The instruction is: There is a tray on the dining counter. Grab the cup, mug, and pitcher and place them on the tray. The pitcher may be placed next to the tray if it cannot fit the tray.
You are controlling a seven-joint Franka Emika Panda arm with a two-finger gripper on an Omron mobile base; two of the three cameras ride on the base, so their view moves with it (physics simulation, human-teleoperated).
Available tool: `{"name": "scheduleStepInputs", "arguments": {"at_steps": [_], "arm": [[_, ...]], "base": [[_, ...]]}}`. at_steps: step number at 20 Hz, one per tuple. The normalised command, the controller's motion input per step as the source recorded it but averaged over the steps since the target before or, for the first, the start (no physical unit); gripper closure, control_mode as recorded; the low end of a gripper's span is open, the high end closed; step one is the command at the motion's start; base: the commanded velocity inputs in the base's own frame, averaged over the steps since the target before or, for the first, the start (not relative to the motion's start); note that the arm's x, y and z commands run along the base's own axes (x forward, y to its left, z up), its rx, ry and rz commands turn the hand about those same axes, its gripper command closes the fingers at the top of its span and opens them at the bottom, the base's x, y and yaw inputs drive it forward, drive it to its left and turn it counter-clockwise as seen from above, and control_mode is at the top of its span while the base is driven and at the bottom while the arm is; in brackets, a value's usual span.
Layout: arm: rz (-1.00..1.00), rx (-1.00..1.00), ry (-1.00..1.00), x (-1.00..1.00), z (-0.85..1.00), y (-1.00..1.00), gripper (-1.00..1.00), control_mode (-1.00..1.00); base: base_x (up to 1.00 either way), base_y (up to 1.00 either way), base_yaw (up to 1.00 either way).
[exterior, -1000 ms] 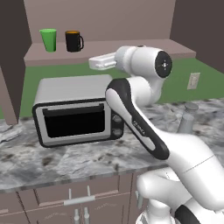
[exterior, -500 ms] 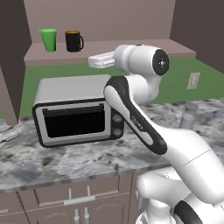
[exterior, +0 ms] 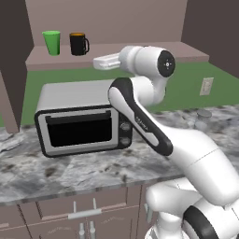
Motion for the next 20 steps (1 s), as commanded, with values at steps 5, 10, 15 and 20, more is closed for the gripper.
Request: {"name": "scheduleStepInputs", "arguments": {"at_steps": [5, 10, 15, 20], "arm": [[-0.01, 0.00, 0.00, 0.35, 0.00, 0.00, -1.00, -1.00], [0.00, 0.00, 0.00, 0.21, 0.00, 0.00, -1.00, -1.00], [0.00, 0.00, 0.00, 0.10, 0.00, 0.00, -1.00, -1.00], [0.00, 0.00, 0.00, 0.02, 0.00, 0.00, -1.00, -1.00]], "base": [[0.00, 0.00, 0.00], [0.00, 0.00, 0.00], [0.00, 0.00, 0.00], [0.00, 0.00, 0.00]]}}
